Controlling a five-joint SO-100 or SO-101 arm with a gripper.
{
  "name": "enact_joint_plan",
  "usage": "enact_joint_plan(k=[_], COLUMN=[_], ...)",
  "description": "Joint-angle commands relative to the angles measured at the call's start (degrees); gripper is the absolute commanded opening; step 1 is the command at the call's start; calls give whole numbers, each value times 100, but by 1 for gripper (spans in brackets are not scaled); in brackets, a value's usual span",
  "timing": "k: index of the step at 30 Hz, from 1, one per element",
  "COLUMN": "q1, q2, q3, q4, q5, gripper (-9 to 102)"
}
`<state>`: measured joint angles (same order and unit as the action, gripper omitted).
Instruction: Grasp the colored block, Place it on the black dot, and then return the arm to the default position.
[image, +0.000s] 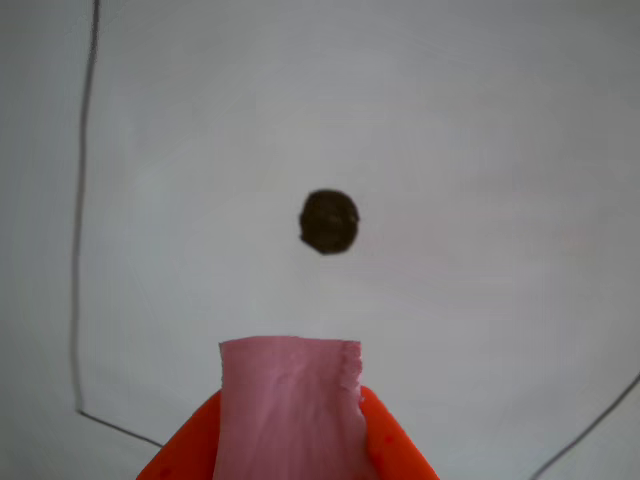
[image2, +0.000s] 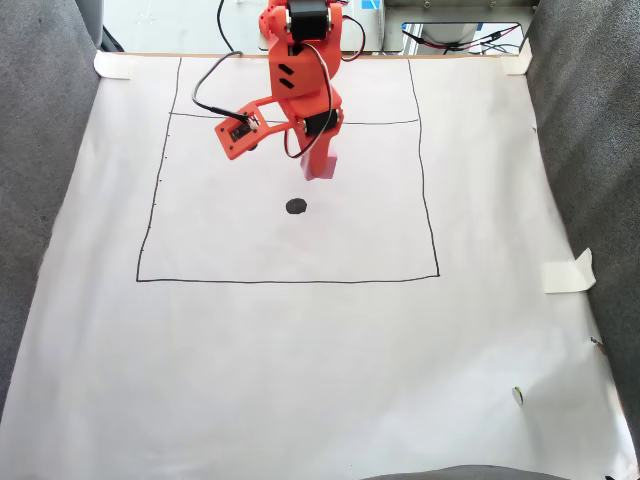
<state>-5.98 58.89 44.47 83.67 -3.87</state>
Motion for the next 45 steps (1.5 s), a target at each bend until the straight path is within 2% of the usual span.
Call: enact_joint_plan(k=[1,14,34,45], q1=[158,624,158,281], q2=[413,97,-721,-765], q3=[-18,202,202,193], q4=[-141,-624,-615,-633], q5=[580,1978,1767,1907], gripper=[0,0,0,0])
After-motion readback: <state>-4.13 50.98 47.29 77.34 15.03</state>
